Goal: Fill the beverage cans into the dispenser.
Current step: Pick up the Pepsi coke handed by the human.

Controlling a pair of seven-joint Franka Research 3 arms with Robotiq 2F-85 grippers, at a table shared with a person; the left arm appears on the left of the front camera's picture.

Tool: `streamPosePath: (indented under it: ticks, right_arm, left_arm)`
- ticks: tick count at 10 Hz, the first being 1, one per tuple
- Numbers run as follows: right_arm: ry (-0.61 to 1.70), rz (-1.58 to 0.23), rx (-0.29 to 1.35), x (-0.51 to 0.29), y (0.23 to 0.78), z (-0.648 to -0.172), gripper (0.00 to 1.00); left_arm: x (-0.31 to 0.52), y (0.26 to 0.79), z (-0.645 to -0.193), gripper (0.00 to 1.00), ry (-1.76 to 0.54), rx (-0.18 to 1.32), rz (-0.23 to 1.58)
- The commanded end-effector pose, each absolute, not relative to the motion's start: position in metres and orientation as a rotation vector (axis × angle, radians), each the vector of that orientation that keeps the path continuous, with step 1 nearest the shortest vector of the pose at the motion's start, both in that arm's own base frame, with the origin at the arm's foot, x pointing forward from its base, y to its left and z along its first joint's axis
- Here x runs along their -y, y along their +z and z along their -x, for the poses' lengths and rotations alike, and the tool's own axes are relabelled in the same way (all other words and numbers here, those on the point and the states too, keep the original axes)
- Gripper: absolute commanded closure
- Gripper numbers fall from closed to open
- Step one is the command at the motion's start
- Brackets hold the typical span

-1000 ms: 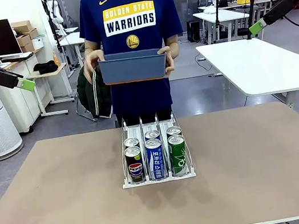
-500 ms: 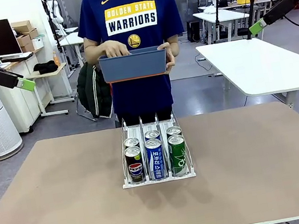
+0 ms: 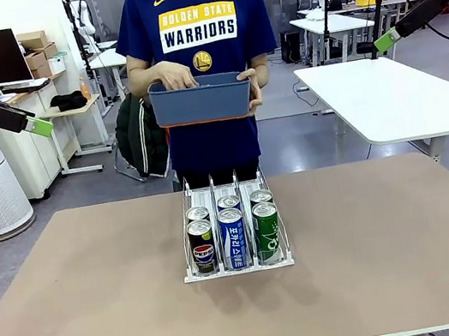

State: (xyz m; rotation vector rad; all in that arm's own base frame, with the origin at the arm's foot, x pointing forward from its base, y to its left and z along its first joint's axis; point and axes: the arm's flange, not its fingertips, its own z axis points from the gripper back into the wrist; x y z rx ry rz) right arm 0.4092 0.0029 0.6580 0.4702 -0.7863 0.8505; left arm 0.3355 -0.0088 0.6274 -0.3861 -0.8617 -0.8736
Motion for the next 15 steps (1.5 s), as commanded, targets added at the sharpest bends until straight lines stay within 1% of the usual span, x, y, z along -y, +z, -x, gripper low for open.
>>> streamPosePath:
  ticks: [1, 15]
  right_arm:
    - [0.874, -0.495, 0.794, -0.0026, 0.6557, -0.4122, 0.0]
    - [0.874, -0.495, 0.794, -0.0026, 0.6557, -0.4122, 0.0]
  left_arm:
    - [0.0077, 0.6268, -0.334, 0.0, -0.868, 0.863, 0.392]
    - [0.0077, 0.6268, -0.334, 0.0, -0.868, 0.863, 0.392]
